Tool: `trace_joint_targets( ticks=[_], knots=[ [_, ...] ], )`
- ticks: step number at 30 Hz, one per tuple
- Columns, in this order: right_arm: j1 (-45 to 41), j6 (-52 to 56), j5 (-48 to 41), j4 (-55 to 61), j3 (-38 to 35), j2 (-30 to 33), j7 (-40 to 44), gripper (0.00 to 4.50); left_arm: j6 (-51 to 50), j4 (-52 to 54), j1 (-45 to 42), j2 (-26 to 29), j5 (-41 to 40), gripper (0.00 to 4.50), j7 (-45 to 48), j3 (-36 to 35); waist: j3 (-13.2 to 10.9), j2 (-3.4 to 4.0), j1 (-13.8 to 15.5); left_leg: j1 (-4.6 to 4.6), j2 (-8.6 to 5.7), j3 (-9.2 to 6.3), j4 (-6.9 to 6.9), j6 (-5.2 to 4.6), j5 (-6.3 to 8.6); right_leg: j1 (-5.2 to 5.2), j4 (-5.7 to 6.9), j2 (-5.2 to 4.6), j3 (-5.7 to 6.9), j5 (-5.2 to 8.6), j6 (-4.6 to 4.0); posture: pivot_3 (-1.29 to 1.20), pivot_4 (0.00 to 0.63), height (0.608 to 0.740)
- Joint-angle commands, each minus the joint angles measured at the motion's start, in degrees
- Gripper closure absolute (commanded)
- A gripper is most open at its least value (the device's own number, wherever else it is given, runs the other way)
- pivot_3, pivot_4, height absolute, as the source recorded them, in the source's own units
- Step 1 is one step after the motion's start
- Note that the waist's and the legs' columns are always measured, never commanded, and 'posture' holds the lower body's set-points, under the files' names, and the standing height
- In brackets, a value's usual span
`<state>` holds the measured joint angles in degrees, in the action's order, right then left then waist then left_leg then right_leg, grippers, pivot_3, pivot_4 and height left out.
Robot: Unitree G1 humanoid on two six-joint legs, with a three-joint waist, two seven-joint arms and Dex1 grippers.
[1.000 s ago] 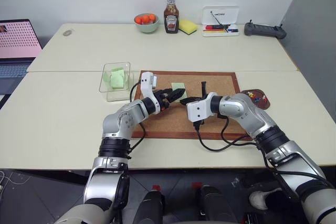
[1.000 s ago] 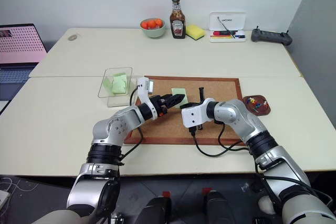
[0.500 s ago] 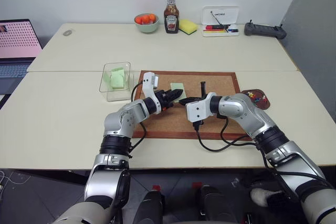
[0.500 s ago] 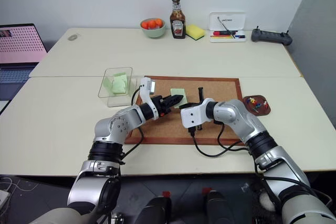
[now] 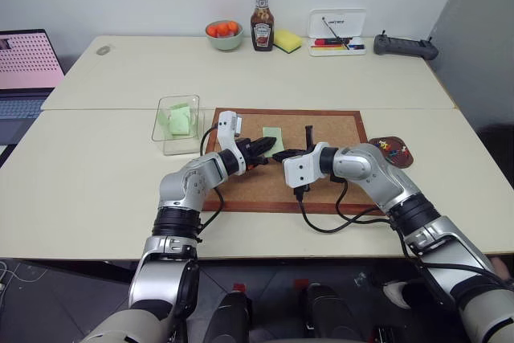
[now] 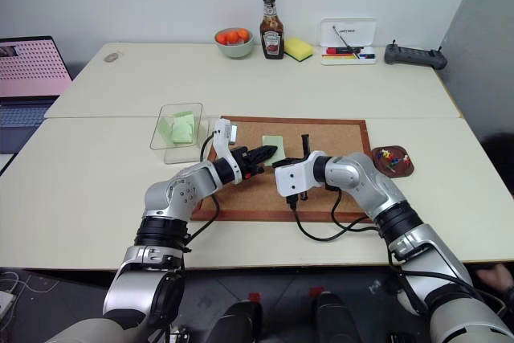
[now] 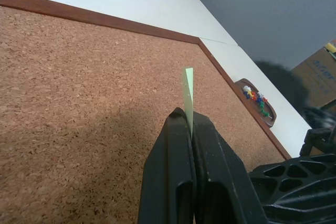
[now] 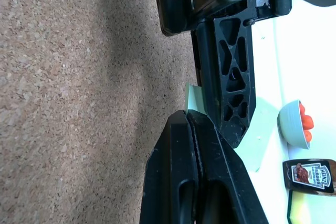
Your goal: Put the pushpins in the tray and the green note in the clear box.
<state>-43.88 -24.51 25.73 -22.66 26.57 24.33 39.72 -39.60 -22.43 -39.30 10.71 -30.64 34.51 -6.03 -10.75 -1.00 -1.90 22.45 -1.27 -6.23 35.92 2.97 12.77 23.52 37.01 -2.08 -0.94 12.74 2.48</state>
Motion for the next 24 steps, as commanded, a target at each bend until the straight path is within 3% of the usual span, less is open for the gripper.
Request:
trace_joint_targets(
  ticks=[1,10,14,17,24],
  knots=[
    [-0.16,0.9,-3.02,2.81,-1.87,-0.63,0.7,4.14,0.67,1.34,-0.51,-0.46,-0.87,4.5,0.19,-1.45,0.0,0.0,0.0,0.0,0.0,0.0,0.0,0.0,0.0,0.0,0.0,0.0,0.0,0.0,0.0,0.0,0.15,0.74],
    [1.12,3.1,-6.48,6.56,-2.61,-0.25,3.97,2.44,1.26,1.91,-0.61,-0.63,-1.49,4.5,-2.15,-4.71,0.0,0.0,-0.02,0.0,0.01,-0.01,0.01,0.0,0.0,0.0,0.0,0.0,0.01,0.0,0.01,0.0,0.15,0.74],
    [2.77,12.59,-13.81,13.24,-6.46,-1.36,6.65,1.44,2.93,7.09,-0.82,1.88,-0.64,4.5,-4.47,-6.77,-0.02,-0.02,-0.02,0.0,0.01,0.0,0.0,0.0,0.0,0.0,0.0,0.0,0.0,0.01,0.03,0.0,0.15,0.74],
    [3.12,24.89,-20.46,18.7,-10.34,-2.66,8.35,0.95,4.25,13.82,-0.5,5.9,1.51,4.5,-5.28,-6.57,-0.03,-0.05,-0.1,0.01,0.03,-0.02,0.0,0.0,0.0,0.03,0.02,0.0,0.0,-0.01,-0.01,0.0,0.15,0.74],
    [1.76,44.56,-29.44,26.02,-14.21,-4.57,10.01,0.95,6.99,20.39,1.54,17.41,8.48,4.5,-6.89,-6.13,-0.03,-0.04,-0.01,0.02,0.02,-0.04,-0.01,0.01,0.0,0.04,0.02,0.0,0.01,-0.03,-0.04,0.0,0.15,0.74]
  ],
)
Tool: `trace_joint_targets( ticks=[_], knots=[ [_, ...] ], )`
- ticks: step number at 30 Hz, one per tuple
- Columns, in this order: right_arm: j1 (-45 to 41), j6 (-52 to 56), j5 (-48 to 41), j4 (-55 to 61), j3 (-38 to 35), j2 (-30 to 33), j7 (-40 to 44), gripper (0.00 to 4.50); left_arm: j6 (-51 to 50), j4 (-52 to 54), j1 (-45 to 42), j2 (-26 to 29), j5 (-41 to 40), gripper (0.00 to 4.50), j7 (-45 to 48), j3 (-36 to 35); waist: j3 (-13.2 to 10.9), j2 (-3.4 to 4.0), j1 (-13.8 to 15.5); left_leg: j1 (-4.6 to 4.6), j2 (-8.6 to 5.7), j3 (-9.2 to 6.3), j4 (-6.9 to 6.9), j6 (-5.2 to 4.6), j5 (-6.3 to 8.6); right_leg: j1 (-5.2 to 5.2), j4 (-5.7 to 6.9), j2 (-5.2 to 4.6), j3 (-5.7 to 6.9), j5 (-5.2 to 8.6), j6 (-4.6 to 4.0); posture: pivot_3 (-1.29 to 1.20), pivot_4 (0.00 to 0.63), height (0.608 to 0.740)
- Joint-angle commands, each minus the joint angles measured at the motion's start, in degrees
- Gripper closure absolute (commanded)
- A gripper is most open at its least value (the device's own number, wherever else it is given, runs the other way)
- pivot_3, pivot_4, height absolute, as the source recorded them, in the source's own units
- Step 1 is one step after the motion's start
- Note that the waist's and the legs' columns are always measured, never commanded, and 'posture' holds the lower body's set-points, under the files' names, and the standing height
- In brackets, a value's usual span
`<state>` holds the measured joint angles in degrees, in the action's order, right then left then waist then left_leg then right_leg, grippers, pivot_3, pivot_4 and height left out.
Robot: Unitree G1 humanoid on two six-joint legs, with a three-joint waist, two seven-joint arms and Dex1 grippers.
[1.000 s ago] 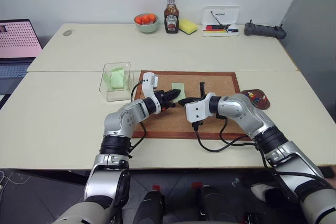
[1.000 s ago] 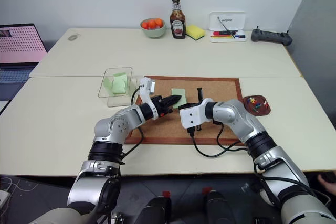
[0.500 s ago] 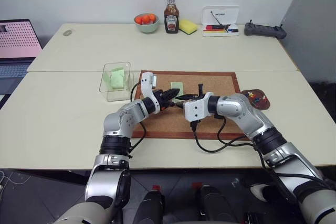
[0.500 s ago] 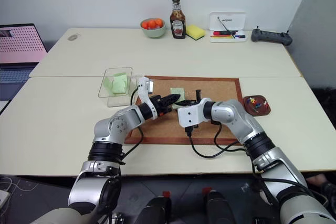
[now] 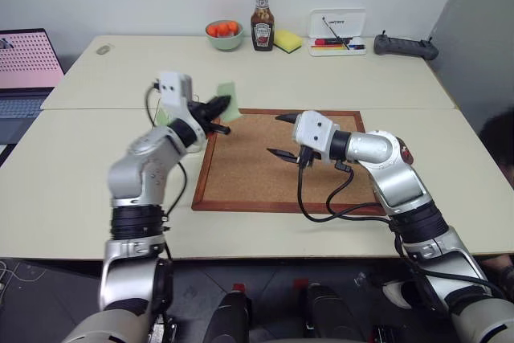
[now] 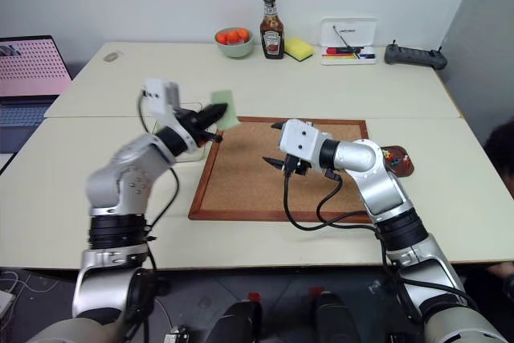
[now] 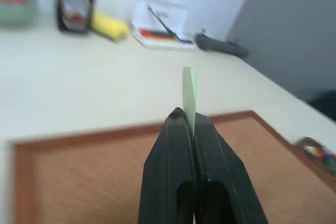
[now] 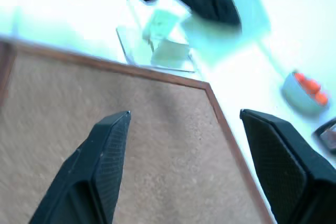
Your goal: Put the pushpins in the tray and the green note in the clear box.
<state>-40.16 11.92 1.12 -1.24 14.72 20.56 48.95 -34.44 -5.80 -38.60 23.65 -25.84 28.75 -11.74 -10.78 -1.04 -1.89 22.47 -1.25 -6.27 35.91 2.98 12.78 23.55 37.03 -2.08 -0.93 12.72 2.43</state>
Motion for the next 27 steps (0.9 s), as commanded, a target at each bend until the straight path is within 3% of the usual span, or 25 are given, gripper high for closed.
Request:
trace_joint_targets(
  ticks=[1,6,18,22,27],
  knots=[
    [-2.13,9.45,-5.34,5.07,-2.48,-0.9,0.64,0.95,2.19,4.08,1.05,5.41,4.41,4.5,-1.26,-0.13,0.0,0.0,-0.03,0.0,0.01,-0.01,-0.01,-0.01,0.0,0.01,-0.01,0.0,0.02,0.02,0.02,0.0,0.15,0.74],
    [-3.64,13.84,-7.31,5.28,-3.05,-2.04,-1.05,0.95,4.51,1.08,1.84,11.68,12.28,4.5,-3.58,2.09,0.0,0.0,0.03,0.02,0.0,-0.01,-0.01,-0.01,0.01,0.02,-0.02,0.01,0.04,0.04,0.06,0.0,0.15,0.74],
    [-4.36,15.73,-8.07,5.54,-2.54,-2.71,-2.63,0.95,16.85,-19.88,-2.5,10.3,22.78,4.5,-7.32,7.78,0.0,0.0,0.07,0.2,0.0,-0.01,-0.01,-0.02,0.01,0.22,0.02,0.0,0.06,0.04,0.06,0.0,0.15,0.74],
    [-4.11,16.39,-8.25,6.17,-2.78,-2.37,-2.75,0.94,18.49,-21.69,-3.42,9.91,23.09,3.94,-8.18,7.17,0.0,0.0,0.06,0.43,0.0,0.02,0.01,-0.01,0.0,0.49,0.1,0.0,0.03,-0.06,-0.07,0.0,0.15,0.74],
    [-4.36,16.61,-8.54,5.95,-2.7,-2.39,-2.8,0.94,18.41,-22.25,-3.76,9.86,22.07,2.83,-8.14,6.21,0.0,0.0,0.04,0.43,0.0,0.03,0.01,-0.01,0.0,0.5,0.11,0.0,0.03,-0.06,-0.07,0.0,0.15,0.74]
  ],
)
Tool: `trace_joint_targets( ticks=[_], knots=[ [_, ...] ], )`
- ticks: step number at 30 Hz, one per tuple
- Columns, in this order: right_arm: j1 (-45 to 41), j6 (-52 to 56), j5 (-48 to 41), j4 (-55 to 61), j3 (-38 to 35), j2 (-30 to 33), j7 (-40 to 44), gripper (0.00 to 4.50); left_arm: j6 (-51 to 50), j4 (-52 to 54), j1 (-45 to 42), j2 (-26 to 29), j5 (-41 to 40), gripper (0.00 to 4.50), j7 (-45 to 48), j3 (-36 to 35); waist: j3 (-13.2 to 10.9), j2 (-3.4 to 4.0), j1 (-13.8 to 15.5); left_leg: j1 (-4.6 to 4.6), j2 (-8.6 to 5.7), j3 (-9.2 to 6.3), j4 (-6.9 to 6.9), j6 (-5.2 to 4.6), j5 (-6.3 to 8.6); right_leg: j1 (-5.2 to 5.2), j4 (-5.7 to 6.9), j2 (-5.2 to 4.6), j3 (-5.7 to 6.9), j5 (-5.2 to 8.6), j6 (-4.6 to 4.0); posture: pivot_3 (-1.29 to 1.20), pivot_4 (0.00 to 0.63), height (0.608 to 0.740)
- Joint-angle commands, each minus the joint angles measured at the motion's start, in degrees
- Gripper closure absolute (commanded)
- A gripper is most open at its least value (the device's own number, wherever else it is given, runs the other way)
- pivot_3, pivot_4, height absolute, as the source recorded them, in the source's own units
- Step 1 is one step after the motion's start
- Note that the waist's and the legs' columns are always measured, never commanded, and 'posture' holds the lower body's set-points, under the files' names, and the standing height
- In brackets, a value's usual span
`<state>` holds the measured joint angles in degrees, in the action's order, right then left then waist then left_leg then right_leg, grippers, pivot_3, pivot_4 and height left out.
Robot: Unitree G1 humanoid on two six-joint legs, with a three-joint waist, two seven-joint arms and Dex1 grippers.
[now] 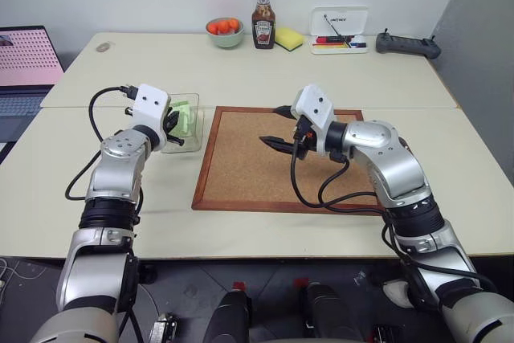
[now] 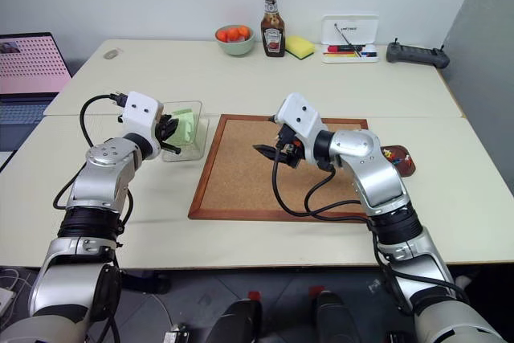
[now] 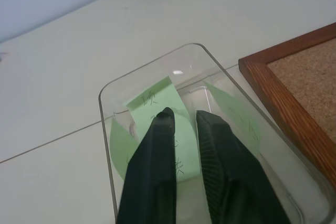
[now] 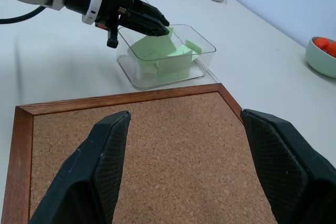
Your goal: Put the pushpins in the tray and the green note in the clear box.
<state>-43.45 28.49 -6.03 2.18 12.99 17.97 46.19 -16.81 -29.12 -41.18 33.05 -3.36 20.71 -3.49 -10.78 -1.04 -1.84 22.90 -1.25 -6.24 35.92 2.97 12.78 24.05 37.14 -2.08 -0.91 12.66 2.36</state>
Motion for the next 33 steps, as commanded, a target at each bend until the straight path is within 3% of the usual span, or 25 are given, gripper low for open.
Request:
trace_joint_targets(
  ticks=[1,8,12,15,19,26,33],
  knots=[
    [-1.15,0.1,-1.48,2.5,-0.94,0.16,-0.03,0.94,0.46,1.29,-1.07,0.42,-0.71,2.64,-0.18,-2.42,0.0,0.0,-0.02,-0.01,0.0,0.0,0.0,0.0,0.0,0.0,0.01,0.0,0.0,0.01,0.01,0.0,0.15,0.74],
    [-1.2,0.67,-2.97,2.52,-2.36,0.01,-0.84,0.94,0.94,5.54,0.06,1.46,-0.52,1.44,-0.69,-3.63,0.0,0.0,-0.02,-0.01,0.0,-0.01,0.01,0.0,0.0,0.0,0.03,0.0,0.01,0.01,0.01,0.0,0.15,0.74],
    [1.59,2.84,-6.35,5.68,-5.99,-0.07,-2.34,0.94,-1.17,14.33,1.47,0.59,-3.94,1.44,2.54,-4.3,0.0,0.0,-0.01,0.0,0.01,-0.02,0.0,0.0,0.0,0.0,0.02,0.0,0.0,-0.02,-0.04,0.0,0.15,0.74],
    [8.78,2.43,-8.47,10.81,-9.67,1.12,-3.8,0.94,-5.36,26.34,5.93,-0.39,-9.59,1.44,9.26,-2.66,0.01,-0.02,0.24,0.02,-0.01,-0.06,0.0,0.0,0.0,-0.04,0.0,-0.06,0.02,-0.04,-0.06,0.0,0.15,0.74],
    [18.35,-2.89,-8.51,14.42,-12.97,2.49,-5.51,0.94,-5.99,34.22,13.05,-0.01,-11.56,1.44,14.35,-0.48,0.02,-0.03,0.12,0.03,-0.09,0.07,0.0,-0.01,0.01,-0.06,-0.09,-0.16,-0.08,-0.05,-0.08,0.0,0.15,0.74],
    [28.73,-9.51,-10.83,12.04,-17.84,5.75,-3.81,0.94,-7.76,39.97,23.0,-0.07,-15.85,1.44,21.49,1.77,0.01,-0.01,-0.43,-0.23,0.19,0.14,0.0,-0.02,0.0,-0.13,0.08,0.11,-0.04,0.03,0.02,0.0,0.15,0.74],
    [27.85,-11.73,-11.17,9.34,-17.75,6.78,-3.78,0.94,-8.56,40.26,23.22,-0.25,-16.31,1.44,23.55,1.7,0.01,-0.01,-0.49,-0.5,0.19,0.14,0.05,-0.03,-0.01,-0.48,0.01,0.14,-0.04,0.07,-0.03,0.0,0.15,0.74]
  ],
)
